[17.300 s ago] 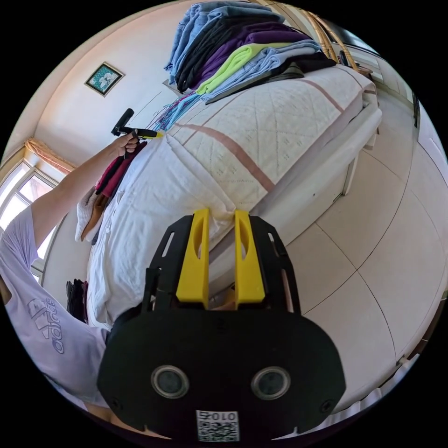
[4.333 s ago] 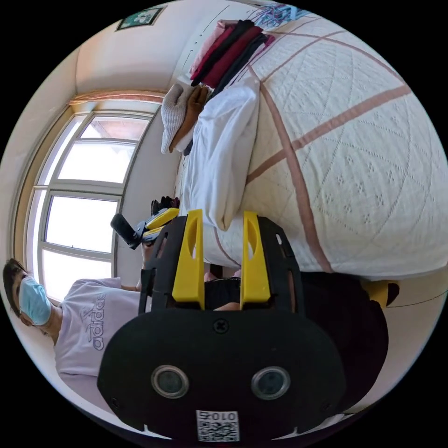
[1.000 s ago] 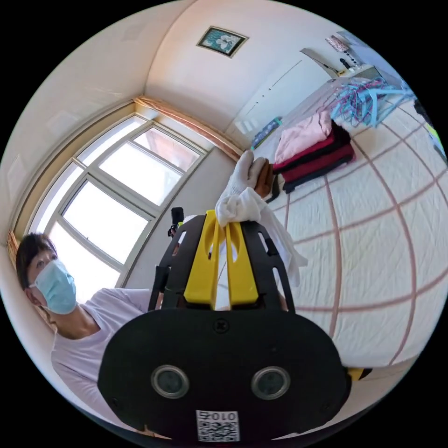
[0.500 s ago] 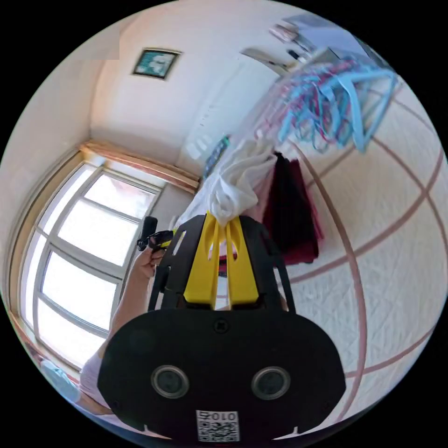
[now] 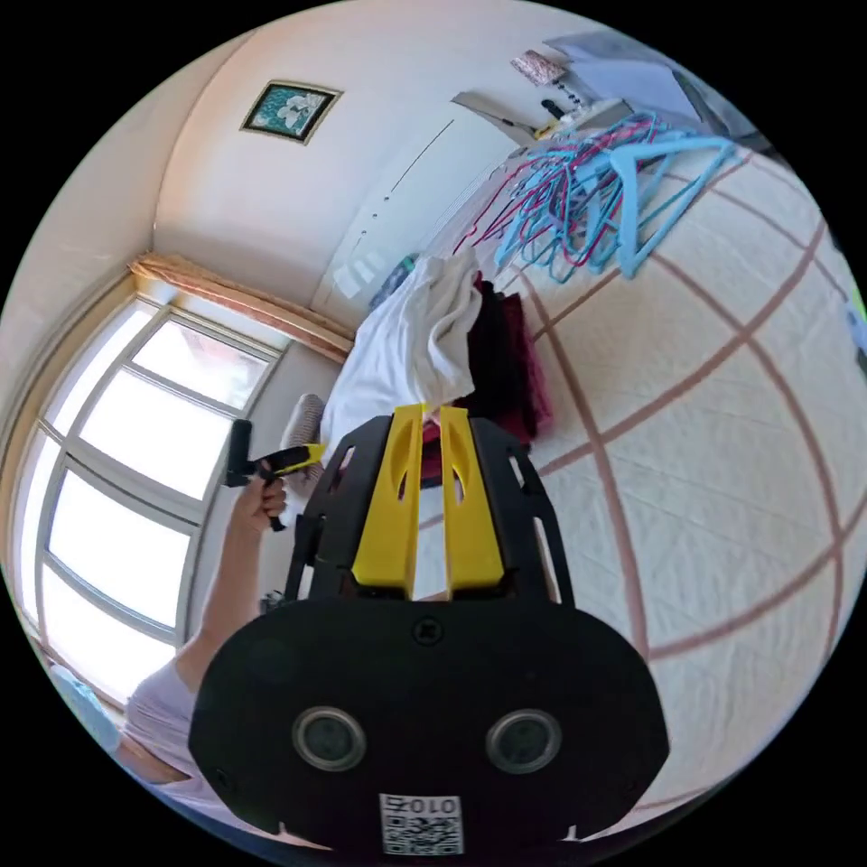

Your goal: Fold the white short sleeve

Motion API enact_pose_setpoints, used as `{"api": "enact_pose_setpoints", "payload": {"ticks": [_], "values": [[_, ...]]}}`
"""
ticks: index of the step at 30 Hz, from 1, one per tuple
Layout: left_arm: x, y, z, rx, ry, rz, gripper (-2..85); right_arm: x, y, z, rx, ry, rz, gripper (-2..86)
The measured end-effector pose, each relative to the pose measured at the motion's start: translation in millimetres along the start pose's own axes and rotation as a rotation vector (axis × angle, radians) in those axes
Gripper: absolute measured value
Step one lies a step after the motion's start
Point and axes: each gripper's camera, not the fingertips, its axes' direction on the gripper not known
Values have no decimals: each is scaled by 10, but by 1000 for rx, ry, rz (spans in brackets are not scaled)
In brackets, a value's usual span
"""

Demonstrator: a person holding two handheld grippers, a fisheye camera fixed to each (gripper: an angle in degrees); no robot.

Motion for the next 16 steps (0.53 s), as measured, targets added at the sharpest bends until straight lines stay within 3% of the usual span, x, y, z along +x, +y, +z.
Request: {"api": "enact_pose_setpoints", "payload": {"ticks": [4, 7, 10, 16], "values": [[1077, 1198, -603, 234, -195, 359, 1, -543, 1108, -391, 37, 207, -193, 31], [1549, 2270, -876, 390, -359, 458, -1, -1113, 2079, -455, 72, 333, -357, 28], [1793, 3284, -1084, 508, -521, 435, -2, -1610, 3030, -303, 61, 419, -458, 25], [2066, 5107, -1582, 634, -570, 352, -1, -2387, 4585, 71, 60, 557, -609, 18]]}}
